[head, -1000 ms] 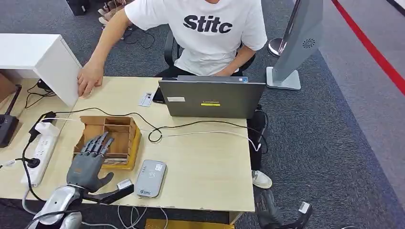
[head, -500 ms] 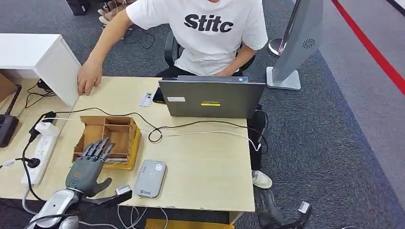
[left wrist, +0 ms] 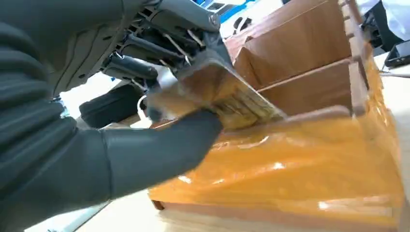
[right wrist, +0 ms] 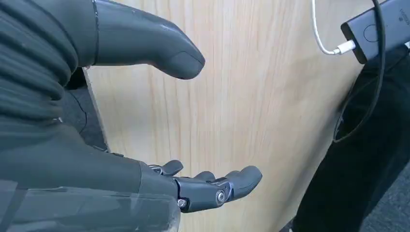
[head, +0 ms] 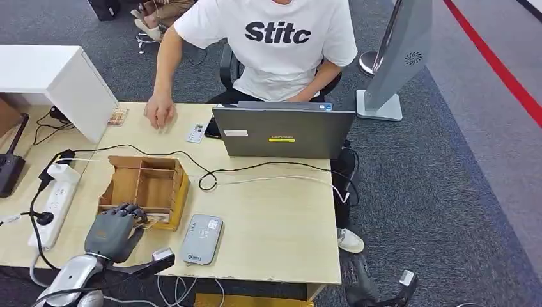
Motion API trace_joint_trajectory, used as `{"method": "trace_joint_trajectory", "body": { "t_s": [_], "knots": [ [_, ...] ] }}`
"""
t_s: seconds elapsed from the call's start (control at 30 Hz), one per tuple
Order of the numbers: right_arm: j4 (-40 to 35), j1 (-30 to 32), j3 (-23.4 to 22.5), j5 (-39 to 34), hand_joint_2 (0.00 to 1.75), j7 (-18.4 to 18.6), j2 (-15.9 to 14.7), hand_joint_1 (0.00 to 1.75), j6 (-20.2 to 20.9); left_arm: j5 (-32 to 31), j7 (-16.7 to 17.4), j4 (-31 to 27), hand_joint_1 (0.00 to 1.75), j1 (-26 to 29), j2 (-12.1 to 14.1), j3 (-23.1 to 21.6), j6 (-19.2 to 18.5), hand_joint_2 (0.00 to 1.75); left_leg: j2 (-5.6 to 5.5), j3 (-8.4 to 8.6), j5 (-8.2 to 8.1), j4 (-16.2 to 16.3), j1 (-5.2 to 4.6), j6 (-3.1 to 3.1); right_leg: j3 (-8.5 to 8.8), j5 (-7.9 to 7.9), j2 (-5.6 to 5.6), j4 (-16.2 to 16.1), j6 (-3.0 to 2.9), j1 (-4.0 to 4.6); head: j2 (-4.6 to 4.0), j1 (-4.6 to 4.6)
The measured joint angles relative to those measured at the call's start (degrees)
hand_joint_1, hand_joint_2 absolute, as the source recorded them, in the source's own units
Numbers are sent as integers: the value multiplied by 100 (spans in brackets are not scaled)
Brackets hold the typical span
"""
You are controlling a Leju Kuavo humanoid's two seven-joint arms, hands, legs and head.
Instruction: Pass the card to the sensor for recognition and then transmit it.
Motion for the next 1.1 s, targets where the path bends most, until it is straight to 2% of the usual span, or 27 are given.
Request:
{"method": "trace_joint_trajectory", "body": {
  "t_s": [0.37,0.53,0.67,0.77,0.87,1.03,1.1],
  "knots": [
    [0,0,2,55,175,-11,-2,0,-35,-2,9,-46,175,15,-15,0,177,175,-1,0,0,0,1,0,-1,0,0,0,0,0,0,0],
    [0,-1,4,68,175,-11,0,0,-46,-55,9,-125,175,-13,-46,0,476,175,-1,0,0,0,0,0,-1,0,0,0,0,0,0,2],
    [0,-6,39,83,175,-11,0,0,-74,-153,9,-151,175,-235,-92,0,599,175,-3,0,1,1,0,0,-1,0,-2,0,0,0,0,0],
    [4,-22,83,140,175,-4,0,0,-85,-138,9,-149,175,-561,-125,0,691,175,-6,0,4,3,1,2,0,2,-6,0,0,0,0,0],
    [9,-60,142,201,175,28,9,0,-107,54,7,-31,175,-1143,-146,2,758,175,-14,-1,13,5,2,2,0,7,-15,1,-6,0,0,0],
    [37,-187,216,295,175,107,77,0,-208,210,94,665,175,-2544,-206,24,852,175,-22,-6,25,6,4,-4,-1,17,-21,6,-8,1,0,0],
    [46,-219,258,295,175,107,96,0,-221,223,103,947,175,-2940,-234,26,857,175,-22,-6,25,6,3,-4,-1,17,-21,6,-8,1,0,0]
  ]
}}
